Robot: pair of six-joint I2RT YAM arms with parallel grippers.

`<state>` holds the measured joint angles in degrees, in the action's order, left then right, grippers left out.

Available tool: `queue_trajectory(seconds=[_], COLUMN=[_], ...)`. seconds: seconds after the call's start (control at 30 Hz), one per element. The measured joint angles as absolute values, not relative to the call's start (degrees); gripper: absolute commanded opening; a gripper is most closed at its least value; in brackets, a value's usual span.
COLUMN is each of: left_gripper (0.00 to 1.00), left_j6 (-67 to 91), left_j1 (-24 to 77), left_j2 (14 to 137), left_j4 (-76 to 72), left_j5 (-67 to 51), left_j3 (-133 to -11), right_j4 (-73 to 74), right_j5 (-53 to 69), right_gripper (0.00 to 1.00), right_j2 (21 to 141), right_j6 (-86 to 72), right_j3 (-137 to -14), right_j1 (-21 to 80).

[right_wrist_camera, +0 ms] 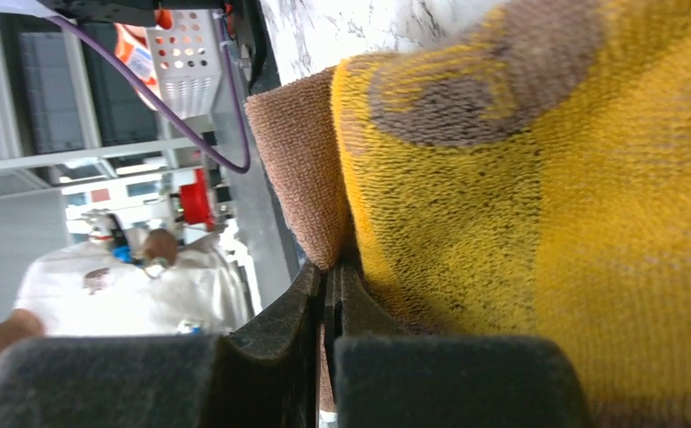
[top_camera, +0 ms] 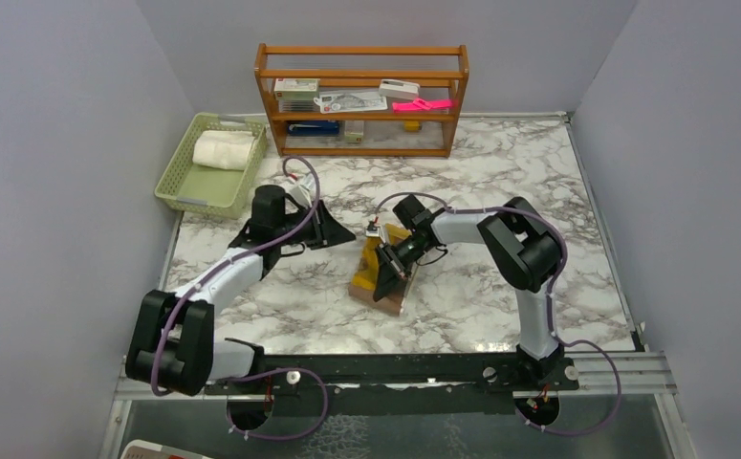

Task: Roll the towels
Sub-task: Roll the towel at the center of the board.

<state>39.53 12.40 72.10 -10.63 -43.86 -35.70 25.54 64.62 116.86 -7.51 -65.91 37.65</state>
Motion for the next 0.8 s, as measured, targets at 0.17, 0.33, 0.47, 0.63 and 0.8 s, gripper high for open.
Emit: queue_trajectory(seconds=[0.17, 0.33, 0.47, 0.63, 0.8], left_gripper=[0.17, 0.1, 0.09, 0.09, 0.06], left_j6=[40.9, 42.8, 43.6, 43.8, 43.8], left_j1=[20.6, 24.5, 24.4, 24.5, 25.6], left_j2=[78.8, 84.4, 85.4, 85.6, 88.7], left_j4=[-13.4, -16.1, -17.3, -18.7, -19.2], left_j5=[-44.8, -45.4, -45.6, -47.2, -48.3], left_j3=[-35.9, -35.9, -35.9, -35.4, -34.2], right_j4=[23.9, 23.8, 23.1, 22.5, 22.5], right_j5=[68.9, 70.2, 70.4, 70.4, 70.4], right_gripper=[0.01, 0.01, 0.01, 0.01, 0.01], right_j2=[121.0, 121.8, 121.8, 121.8, 121.7], right_j6=[-10.4, -11.6, -12.3, -13.3, -13.6], right_j3=[-65.3, -64.1, -63.5, -62.7, -62.7], right_j1=[37.5, 37.5, 37.0, 36.3, 36.2])
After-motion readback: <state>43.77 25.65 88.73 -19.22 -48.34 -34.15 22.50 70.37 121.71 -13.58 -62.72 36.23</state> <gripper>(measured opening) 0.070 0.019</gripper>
